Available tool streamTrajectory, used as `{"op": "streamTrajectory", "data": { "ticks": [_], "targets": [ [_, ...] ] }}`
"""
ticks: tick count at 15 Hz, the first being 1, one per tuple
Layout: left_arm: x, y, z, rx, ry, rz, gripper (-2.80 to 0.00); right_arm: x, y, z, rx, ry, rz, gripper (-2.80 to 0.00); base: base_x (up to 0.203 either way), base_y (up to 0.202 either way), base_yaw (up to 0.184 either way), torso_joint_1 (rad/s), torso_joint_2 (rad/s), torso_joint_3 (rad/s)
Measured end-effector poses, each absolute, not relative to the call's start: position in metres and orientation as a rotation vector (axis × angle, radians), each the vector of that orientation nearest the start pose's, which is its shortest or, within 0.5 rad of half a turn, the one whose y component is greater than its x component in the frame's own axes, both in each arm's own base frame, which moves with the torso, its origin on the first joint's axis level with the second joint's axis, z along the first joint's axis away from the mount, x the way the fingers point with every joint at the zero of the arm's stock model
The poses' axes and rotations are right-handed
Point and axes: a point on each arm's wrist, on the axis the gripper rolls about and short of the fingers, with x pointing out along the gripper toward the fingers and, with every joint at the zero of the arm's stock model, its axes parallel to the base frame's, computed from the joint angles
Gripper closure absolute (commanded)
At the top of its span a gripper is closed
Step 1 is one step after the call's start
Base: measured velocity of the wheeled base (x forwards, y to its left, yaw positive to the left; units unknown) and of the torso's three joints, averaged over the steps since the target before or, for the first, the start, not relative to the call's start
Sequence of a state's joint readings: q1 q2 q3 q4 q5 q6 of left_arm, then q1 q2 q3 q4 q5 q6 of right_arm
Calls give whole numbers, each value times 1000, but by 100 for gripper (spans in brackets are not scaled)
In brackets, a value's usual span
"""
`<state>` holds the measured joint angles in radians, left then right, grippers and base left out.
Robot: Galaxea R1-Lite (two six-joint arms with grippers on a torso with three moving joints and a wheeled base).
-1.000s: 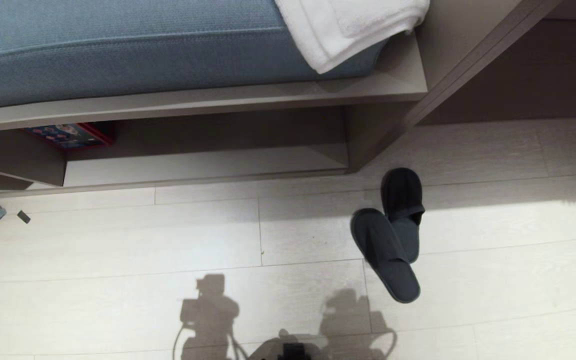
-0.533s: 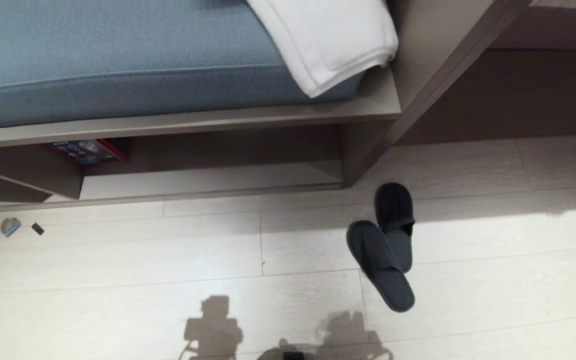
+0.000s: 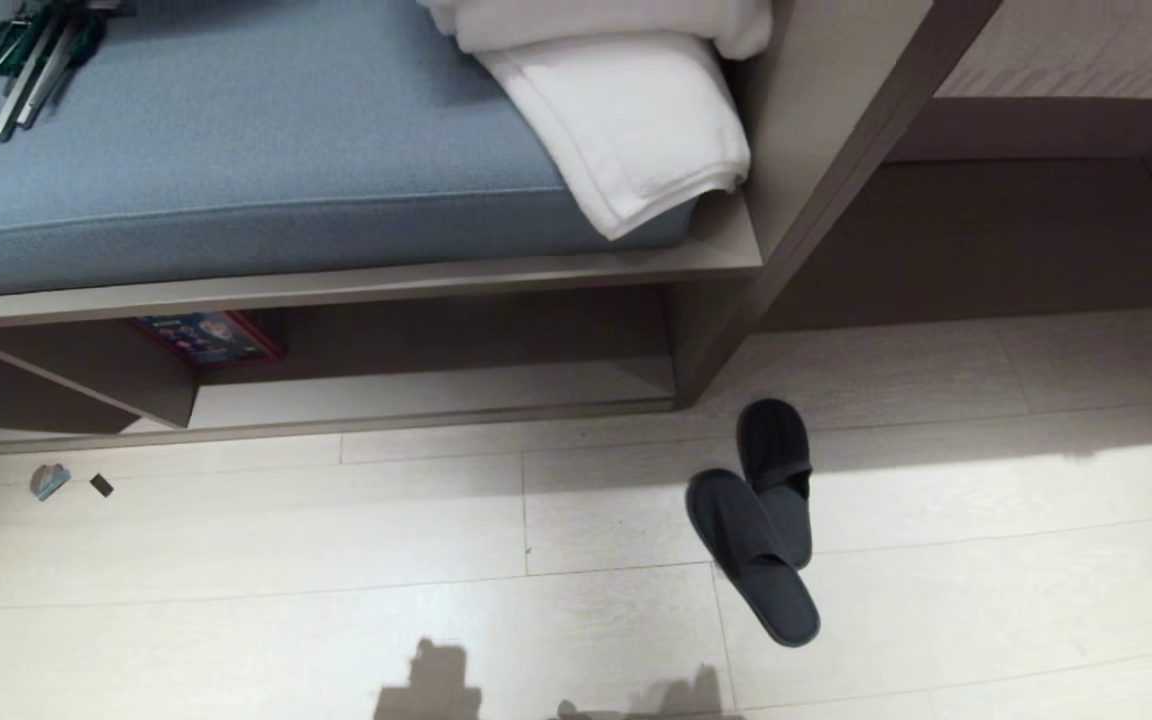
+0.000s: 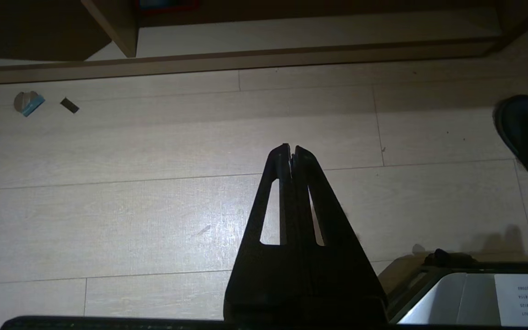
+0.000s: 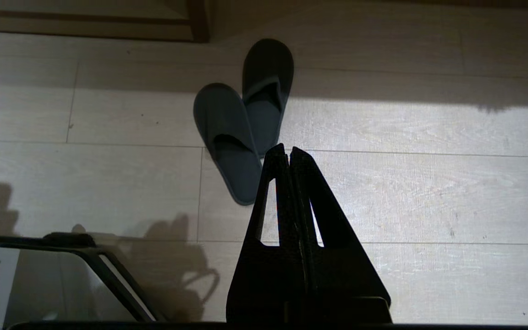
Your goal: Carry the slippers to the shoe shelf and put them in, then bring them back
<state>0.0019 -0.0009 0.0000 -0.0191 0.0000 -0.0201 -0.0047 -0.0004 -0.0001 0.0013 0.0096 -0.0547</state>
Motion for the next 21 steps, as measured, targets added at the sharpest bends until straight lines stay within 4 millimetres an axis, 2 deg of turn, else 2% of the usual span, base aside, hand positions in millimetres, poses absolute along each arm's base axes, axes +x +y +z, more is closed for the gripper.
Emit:
{"op": "streamTrajectory", "data": {
  "ticks": [21],
  "targets": [
    [-23,0,77,-21,-20,2,0,-23,0,75,-55,1,4,0,0,0,0,2,2,202]
  ]
}}
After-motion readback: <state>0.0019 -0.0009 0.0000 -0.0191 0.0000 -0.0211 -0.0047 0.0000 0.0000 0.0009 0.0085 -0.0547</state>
